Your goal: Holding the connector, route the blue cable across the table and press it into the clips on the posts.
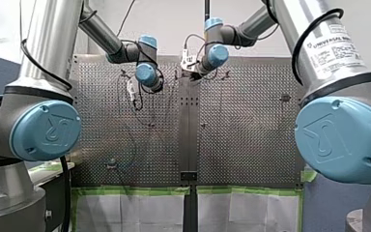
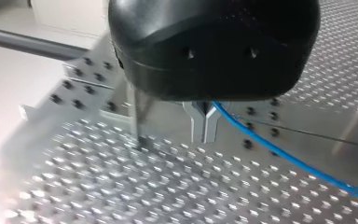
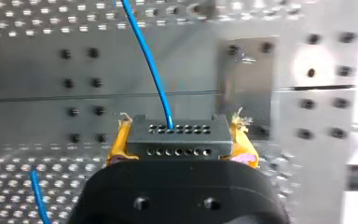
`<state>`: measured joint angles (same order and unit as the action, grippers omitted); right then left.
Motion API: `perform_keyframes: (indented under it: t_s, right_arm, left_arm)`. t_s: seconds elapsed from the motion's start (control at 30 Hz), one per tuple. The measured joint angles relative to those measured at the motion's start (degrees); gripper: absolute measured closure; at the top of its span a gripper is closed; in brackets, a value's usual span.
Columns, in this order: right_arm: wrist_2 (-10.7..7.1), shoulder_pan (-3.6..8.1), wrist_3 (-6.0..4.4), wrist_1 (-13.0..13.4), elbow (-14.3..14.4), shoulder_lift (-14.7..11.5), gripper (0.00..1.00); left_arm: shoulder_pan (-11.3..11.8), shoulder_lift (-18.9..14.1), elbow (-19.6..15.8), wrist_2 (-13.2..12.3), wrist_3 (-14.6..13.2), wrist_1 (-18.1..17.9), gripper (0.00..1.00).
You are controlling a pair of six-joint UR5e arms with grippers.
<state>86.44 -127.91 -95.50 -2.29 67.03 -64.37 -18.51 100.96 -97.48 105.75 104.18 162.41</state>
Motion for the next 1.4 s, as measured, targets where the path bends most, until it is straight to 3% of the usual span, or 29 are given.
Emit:
perform_keyframes:
  t_s: [0.23,0.5,0.77,1.4]
  right_arm:
    - [-0.96,0.08,-0.05,-0.8,0.0,-3.1,1.00]
    - [-1.23,0.66,-0.32,-0.8,0.0,-6.3,1.00]
    - [-1.88,1.84,-0.43,-0.6,1.6,-6.1,1.00]
    - [-4.22,2.86,-0.21,0.0,2.4,-3.1,1.00]
  left_arm:
    - [0.0,-3.6,0.5,-1.1,0.0,0.3,1.00]
    - [0.2,-6.0,1.3,-4.6,0.3,0.2,1.00]
    - [-0.5,-3.3,1.8,-6.9,-0.1,0.2,1.00]
    - [0.9,0.4,3.7,-7.2,0.2,-2.8,1.00]
